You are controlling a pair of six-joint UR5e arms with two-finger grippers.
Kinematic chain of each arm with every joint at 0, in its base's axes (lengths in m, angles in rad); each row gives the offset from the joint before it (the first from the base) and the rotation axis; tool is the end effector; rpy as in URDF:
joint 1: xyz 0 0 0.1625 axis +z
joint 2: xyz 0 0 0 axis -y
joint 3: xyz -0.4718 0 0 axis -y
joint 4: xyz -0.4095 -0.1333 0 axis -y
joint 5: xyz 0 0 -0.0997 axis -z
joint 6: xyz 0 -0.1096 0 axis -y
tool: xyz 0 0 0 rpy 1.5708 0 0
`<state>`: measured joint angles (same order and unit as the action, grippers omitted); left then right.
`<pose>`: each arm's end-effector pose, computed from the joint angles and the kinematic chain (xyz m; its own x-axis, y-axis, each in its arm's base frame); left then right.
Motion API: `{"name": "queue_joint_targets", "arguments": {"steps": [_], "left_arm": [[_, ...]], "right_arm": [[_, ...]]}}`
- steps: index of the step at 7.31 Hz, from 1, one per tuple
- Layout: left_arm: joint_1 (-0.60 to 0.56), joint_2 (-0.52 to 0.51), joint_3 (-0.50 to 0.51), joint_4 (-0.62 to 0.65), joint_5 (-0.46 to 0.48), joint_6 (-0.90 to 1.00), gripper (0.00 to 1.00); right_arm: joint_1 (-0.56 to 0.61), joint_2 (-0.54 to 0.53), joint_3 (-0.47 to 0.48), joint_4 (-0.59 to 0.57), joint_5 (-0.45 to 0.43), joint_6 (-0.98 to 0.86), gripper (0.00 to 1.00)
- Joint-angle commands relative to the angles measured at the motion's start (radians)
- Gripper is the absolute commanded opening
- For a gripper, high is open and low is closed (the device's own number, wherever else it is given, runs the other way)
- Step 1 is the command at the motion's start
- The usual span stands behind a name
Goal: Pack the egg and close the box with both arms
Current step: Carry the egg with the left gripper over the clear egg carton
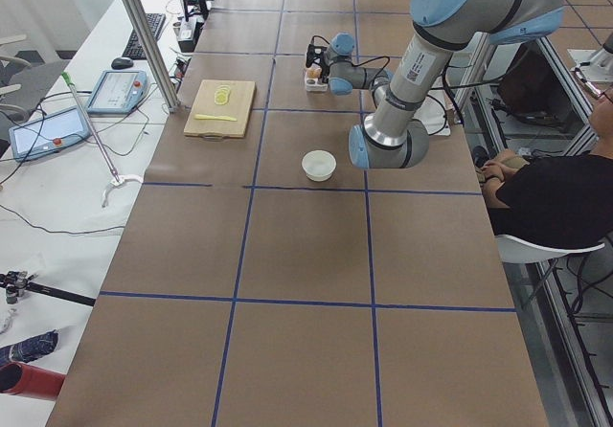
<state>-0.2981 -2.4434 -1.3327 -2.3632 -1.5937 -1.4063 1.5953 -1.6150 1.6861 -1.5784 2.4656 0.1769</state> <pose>0.7396 -0.3641 0.1401 0.1798 0.1160 -0.9768 0.2458 0.9562 0.1588 0.0598 -0.4901 0.6669 0.6126 0.1419 0.7775 -0.1344 0.9881 -0.0745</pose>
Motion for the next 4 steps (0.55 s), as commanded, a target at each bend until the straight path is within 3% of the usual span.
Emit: {"name": "queue_joint_targets", "arguments": {"steps": [1,2,4], "left_arm": [[0.001,-0.012,0.02,-0.024,0.009,-0.011,0.56],[-0.001,-0.011,0.02,-0.021,0.009,-0.061,1.0],[-0.028,-0.011,0.01,-0.016,-0.002,-0.074,1.0]], "right_arm": [[0.0,0.0,-0.002,0.0,0.006,0.0,1.0],[0.0,0.0,0.004,0.0,0.006,0.0,1.0],[0.0,0.001,0.01,0.001,0.01,0.0,1.0]]}}
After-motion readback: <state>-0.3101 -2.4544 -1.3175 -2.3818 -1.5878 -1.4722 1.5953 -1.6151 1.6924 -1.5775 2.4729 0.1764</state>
